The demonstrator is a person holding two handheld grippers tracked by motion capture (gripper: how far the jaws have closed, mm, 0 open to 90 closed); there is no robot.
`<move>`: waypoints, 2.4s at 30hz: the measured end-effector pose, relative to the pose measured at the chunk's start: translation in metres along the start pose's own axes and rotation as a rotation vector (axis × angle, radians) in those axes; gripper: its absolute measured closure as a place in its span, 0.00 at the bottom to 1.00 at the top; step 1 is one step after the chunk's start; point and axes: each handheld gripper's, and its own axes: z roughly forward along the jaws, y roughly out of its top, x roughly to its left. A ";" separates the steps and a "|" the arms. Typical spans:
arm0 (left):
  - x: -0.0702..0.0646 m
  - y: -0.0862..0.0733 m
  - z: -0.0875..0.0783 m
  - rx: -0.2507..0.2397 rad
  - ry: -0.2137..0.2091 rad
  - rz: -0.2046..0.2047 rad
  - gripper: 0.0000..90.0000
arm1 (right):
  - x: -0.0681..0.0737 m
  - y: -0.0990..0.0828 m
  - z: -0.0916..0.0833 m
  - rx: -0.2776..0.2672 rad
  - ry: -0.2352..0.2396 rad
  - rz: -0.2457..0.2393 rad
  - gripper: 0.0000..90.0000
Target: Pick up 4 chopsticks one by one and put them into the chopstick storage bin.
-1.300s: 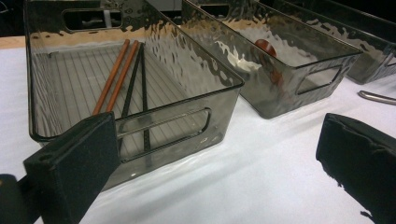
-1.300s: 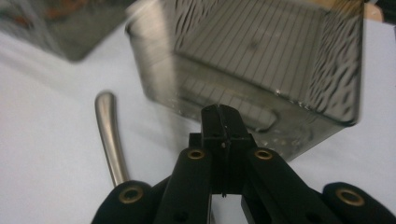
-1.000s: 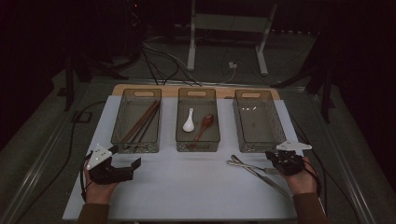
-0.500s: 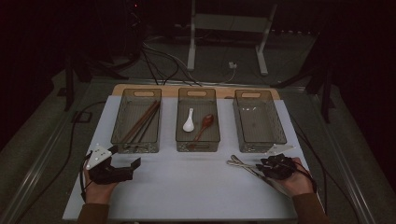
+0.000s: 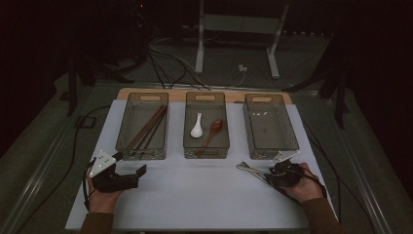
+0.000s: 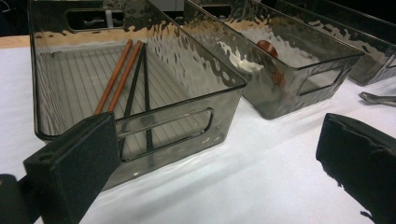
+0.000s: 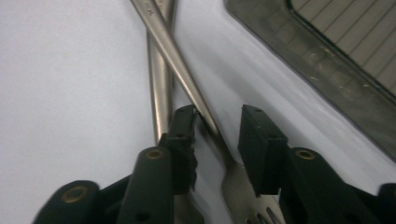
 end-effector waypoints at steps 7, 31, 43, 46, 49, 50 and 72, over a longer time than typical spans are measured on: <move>-0.001 0.000 0.001 0.004 0.000 0.000 0.01 | -0.002 0.004 0.002 0.018 0.030 0.003 0.79; 0.001 0.000 -0.001 -0.001 0.002 -0.003 0.01 | 0.005 0.024 0.006 0.141 0.019 -0.059 0.94; 0.001 -0.001 0.000 0.004 0.003 -0.004 0.01 | 0.006 0.015 0.001 0.058 0.001 -0.067 0.95; 0.001 -0.001 0.000 0.004 0.004 -0.005 0.01 | 0.006 0.013 -0.003 0.036 0.001 -0.050 0.95; 0.001 -0.001 0.000 0.004 0.003 -0.005 0.01 | 0.006 0.012 -0.006 0.013 0.001 -0.048 0.95; 0.001 -0.001 0.000 0.003 0.003 -0.005 0.01 | 0.007 0.012 -0.007 0.005 -0.002 -0.041 0.95; 0.001 -0.001 0.000 0.002 0.003 -0.007 0.01 | 0.007 0.014 -0.023 -0.099 0.023 -0.005 0.95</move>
